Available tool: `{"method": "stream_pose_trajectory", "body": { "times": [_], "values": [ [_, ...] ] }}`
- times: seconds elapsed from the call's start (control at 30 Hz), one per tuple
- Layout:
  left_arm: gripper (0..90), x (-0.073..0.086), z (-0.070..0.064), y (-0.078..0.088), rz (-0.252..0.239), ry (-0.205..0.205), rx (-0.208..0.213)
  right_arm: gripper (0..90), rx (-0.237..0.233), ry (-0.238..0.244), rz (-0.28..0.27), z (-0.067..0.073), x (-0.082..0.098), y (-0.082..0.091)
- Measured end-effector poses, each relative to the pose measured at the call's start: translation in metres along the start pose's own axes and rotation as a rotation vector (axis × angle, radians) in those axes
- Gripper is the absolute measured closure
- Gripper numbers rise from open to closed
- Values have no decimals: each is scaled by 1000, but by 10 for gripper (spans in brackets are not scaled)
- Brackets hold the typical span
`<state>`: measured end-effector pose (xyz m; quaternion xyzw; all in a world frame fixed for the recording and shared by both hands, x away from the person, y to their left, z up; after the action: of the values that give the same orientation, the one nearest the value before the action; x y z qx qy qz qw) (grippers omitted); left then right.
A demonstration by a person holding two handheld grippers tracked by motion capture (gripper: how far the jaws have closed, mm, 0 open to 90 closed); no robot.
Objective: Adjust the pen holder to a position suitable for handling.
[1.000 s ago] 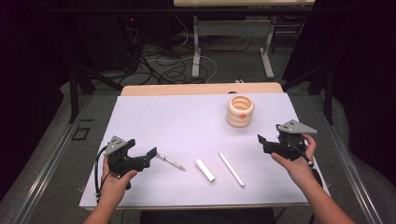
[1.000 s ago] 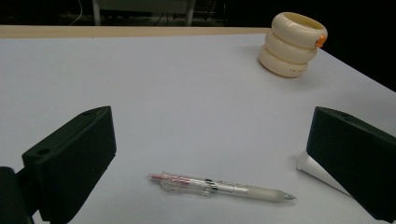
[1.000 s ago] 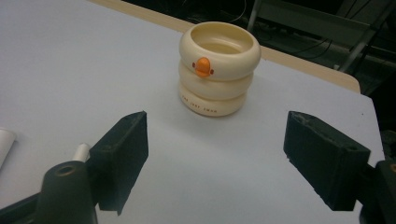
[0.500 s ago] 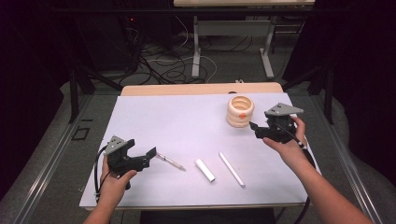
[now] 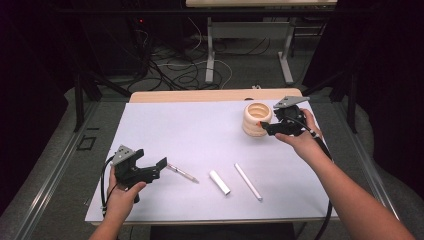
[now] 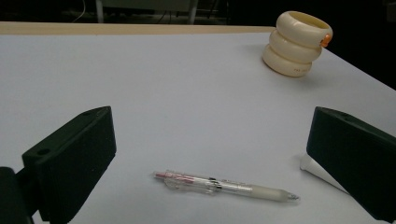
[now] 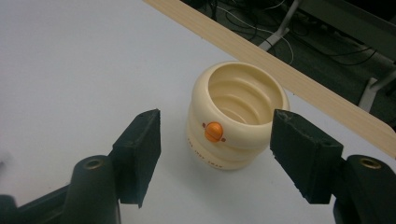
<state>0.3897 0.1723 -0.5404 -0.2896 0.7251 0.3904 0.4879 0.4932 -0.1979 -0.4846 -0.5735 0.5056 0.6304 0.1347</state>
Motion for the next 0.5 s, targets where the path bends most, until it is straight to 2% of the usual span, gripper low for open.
{"method": "stream_pose_trajectory", "body": {
  "times": [0.17, 0.5],
  "values": [
    [16, 1, 0, -1, 5, 0, 2, 332, -6, 30, 31, -3, -3, -13],
    [16, 1, 3, -1, 5, 14, -8, 332, -26, 26, 88, -6, -7, -34]
  ]
}}
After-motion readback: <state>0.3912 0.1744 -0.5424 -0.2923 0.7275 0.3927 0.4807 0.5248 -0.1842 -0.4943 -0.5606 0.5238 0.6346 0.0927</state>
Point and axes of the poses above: each handheld gripper's, and its own axes: y roughly backward along the jaws, x roughly out of its underside, z roughly to its left, the point moved 10 cm from there along -y, roughly forward along the jaws, and after that the axes turned 8 degrees about -z, right-handed, at the moved point
